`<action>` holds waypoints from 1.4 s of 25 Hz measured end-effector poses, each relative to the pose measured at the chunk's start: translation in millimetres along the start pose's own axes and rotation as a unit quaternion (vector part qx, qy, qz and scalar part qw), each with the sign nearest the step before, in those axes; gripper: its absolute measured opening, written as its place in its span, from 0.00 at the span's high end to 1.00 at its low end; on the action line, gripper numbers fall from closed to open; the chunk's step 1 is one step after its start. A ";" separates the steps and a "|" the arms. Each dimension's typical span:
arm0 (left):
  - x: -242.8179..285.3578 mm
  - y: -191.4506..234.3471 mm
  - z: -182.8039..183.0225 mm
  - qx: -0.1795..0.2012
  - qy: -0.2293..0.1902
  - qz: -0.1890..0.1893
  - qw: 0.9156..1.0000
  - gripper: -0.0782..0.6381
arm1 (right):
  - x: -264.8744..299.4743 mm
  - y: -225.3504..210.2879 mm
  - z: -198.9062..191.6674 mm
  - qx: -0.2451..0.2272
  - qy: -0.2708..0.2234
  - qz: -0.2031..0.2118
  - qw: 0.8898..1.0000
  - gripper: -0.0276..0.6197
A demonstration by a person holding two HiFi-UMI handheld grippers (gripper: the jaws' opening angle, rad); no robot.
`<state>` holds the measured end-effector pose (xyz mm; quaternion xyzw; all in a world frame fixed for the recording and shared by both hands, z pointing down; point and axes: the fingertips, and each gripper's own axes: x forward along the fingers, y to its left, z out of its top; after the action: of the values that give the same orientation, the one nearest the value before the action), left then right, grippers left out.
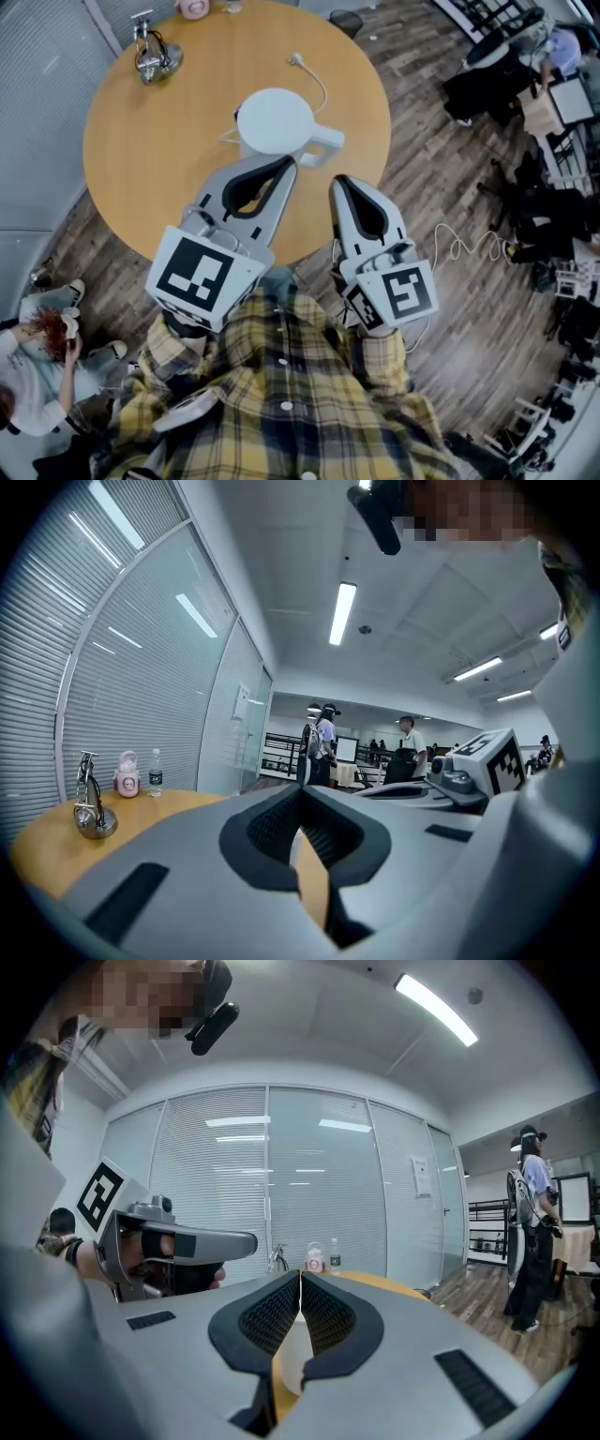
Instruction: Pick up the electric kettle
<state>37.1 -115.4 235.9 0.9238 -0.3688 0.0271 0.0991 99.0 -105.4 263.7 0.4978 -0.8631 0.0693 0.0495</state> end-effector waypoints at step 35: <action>32.5 52.4 5.1 0.005 0.004 0.027 1.000 0.89 | 58.8 -47.2 2.2 -0.018 0.011 -0.013 1.000 0.91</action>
<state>24.6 -175.6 243.5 0.9140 -0.3929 0.0350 0.0951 110.4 -179.3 274.0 0.5069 -0.8573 0.0583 0.0688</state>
